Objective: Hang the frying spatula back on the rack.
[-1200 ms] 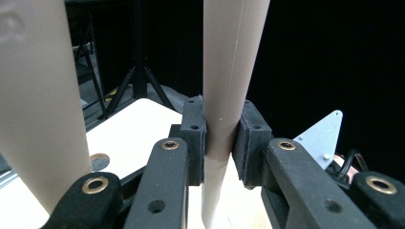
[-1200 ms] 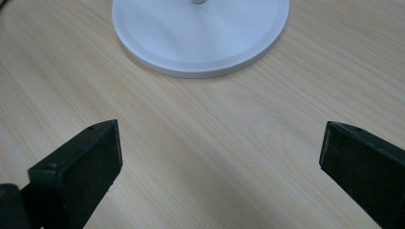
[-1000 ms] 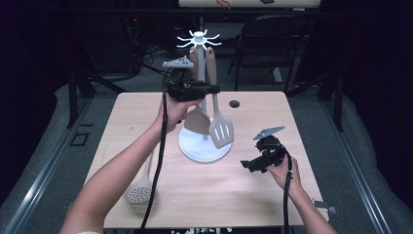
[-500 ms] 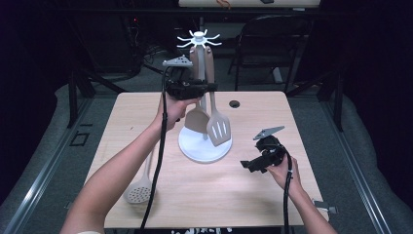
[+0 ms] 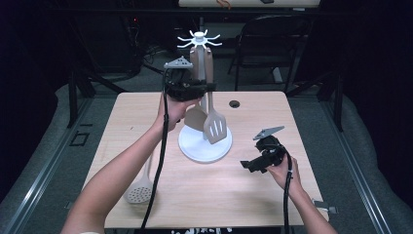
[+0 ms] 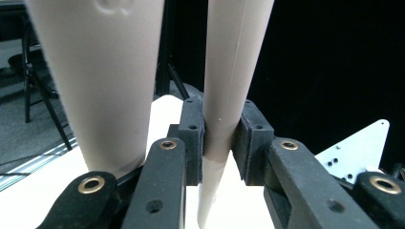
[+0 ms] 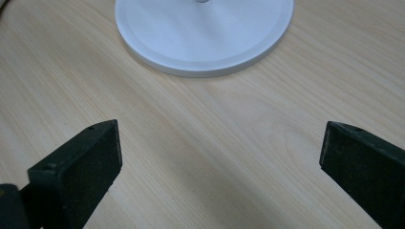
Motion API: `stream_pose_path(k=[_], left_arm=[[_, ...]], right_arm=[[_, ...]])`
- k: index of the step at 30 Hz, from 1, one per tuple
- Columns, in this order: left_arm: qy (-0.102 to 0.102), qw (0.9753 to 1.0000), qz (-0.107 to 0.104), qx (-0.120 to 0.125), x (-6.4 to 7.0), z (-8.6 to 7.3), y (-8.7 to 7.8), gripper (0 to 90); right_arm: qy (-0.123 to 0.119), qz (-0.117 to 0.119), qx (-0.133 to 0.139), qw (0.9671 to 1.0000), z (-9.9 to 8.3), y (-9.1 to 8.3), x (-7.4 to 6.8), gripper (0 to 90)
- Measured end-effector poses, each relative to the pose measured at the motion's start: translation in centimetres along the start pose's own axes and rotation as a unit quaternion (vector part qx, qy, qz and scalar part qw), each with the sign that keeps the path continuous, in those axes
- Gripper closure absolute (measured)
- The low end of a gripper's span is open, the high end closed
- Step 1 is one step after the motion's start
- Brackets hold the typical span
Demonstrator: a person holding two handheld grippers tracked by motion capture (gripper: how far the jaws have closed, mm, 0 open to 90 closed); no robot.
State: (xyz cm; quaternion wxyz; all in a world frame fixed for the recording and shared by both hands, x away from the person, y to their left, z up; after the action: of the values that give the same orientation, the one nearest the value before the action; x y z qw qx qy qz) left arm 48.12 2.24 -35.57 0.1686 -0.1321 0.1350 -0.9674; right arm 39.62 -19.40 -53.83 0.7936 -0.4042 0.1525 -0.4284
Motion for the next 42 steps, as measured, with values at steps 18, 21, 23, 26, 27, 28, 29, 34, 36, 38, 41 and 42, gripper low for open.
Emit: stream_pose_path(k=[18, 21, 23, 26, 27, 28, 29, 34, 36, 38, 41, 42], left_arm=[[0.007, 0.9994, 0.034, -0.005, 0.6, -1.5, -0.7, 56.2], [0.009, 0.9991, 0.039, -0.013, 0.9, -1.9, -0.8, 48.1], [0.012, 0.9989, 0.042, -0.015, 1.0, -2.3, -0.9, 45.2], [0.013, 0.9989, 0.041, -0.019, 1.1, -2.7, -1.4, 43.3], [0.013, 0.9991, 0.037, -0.018, 1.1, -2.8, -1.6, 43.0], [0.013, 0.9991, 0.038, -0.016, 1.1, -2.9, -1.8, 42.3], [0.013, 0.9991, 0.037, -0.018, 1.2, -3.0, -2.1, 41.5], [0.01, 0.9991, 0.041, -0.009, 0.9, -3.3, -3.5, 42.2], [0.01, 0.999, 0.042, -0.006, 0.8, -3.2, -4.1, 44.3], [0.01, 0.999, 0.043, 0.0, 0.7, -3.1, -4.7, 46.7], [0.015, 0.9987, 0.048, 0.008, 0.4, -2.9, -5.7, 50.0], [0.015, 0.9987, 0.048, 0.012, 0.4, -2.8, -5.9, 51.8]], right_arm=[[-0.002, 0.002, -0.008, 1.0, -0.1, 0.1, -0.1, 0.5], [0.0, 0.001, -0.009, 1.0, -0.1, 0.1, -0.1, 0.5], [0.0, 0.001, -0.008, 1.0, -0.1, 0.1, -0.1, 0.5], [-0.001, -0.002, -0.006, 1.0, -0.1, 0.2, -0.1, 0.5], [-0.004, 0.0, -0.005, 1.0, -0.1, 0.2, -0.1, 0.5], [0.0, 0.0, -0.004, 1.0, -0.1, 0.2, -0.1, 0.5], [0.001, 0.0, -0.004, 1.0, -0.1, 0.2, -0.1, 0.5], [0.001, 0.0, -0.008, 1.0, -0.2, 0.2, 0.0, 0.5], [-0.002, 0.001, -0.009, 1.0, -0.1, 0.2, 0.0, 0.5], [-0.003, 0.001, -0.012, 0.9999, -0.2, 0.2, 0.0, 0.5], [0.001, 0.003, -0.014, 0.9999, -0.2, 0.3, 0.0, 0.5], [0.001, 0.003, -0.015, 0.9999, -0.2, 0.3, 0.0, 0.5]])
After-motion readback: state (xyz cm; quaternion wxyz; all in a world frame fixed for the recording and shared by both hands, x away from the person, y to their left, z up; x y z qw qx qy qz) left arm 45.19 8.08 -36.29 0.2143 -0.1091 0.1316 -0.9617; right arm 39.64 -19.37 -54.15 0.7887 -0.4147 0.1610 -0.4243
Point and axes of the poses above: each handheld gripper's, and its own axes: y roughly forward along the jaws, z roughly out of its top, x roughly to its right, the point moved 6 cm from there along y, roughly forward along the jaws, and after that the axes turned 11 degrees about -z, right-handed, at the moved point
